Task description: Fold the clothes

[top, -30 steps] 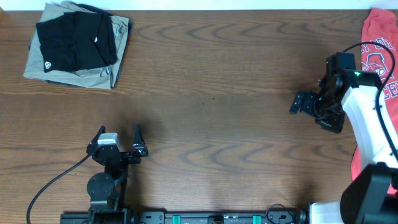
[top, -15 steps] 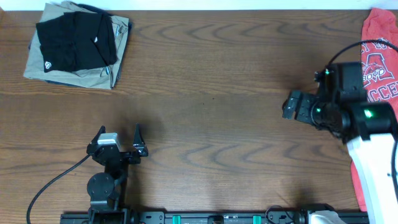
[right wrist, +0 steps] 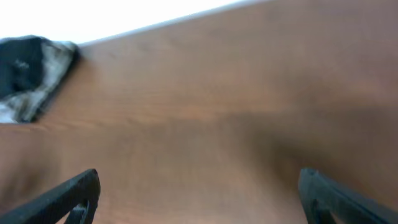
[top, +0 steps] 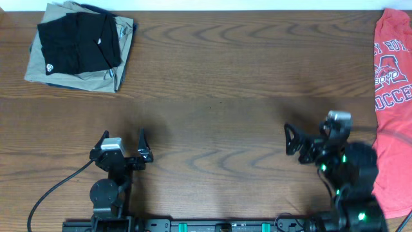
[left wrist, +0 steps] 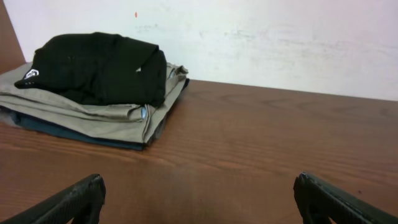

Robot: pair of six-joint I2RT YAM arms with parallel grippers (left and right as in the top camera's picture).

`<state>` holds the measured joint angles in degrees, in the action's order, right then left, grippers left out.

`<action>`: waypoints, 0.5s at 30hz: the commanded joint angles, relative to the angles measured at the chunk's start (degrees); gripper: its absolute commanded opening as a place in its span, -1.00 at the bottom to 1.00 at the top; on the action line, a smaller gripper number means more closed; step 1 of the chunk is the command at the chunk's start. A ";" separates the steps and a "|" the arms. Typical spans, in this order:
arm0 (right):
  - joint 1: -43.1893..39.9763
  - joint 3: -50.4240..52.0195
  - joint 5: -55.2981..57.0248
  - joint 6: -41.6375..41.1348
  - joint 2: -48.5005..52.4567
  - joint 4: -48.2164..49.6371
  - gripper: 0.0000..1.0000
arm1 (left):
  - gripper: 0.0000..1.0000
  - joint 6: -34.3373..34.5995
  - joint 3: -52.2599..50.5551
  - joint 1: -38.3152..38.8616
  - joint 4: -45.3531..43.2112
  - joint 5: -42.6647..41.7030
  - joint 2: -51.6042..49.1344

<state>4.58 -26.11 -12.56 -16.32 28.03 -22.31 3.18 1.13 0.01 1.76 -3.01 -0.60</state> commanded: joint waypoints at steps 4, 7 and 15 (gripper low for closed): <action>0.42 14.88 -4.83 2.43 -13.44 14.32 0.98 | 0.96 0.50 -0.90 -0.31 2.10 0.85 0.37; 0.44 20.15 -3.96 2.45 -17.55 21.14 0.99 | 0.96 0.50 -0.90 -0.31 2.10 0.85 0.37; 0.44 25.81 2.21 1.18 -25.07 28.89 0.98 | 0.96 0.50 -0.90 -0.31 2.10 0.85 0.37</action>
<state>4.58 -0.82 -14.17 -14.81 5.13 6.48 3.20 1.15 0.01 1.76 -3.01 -0.60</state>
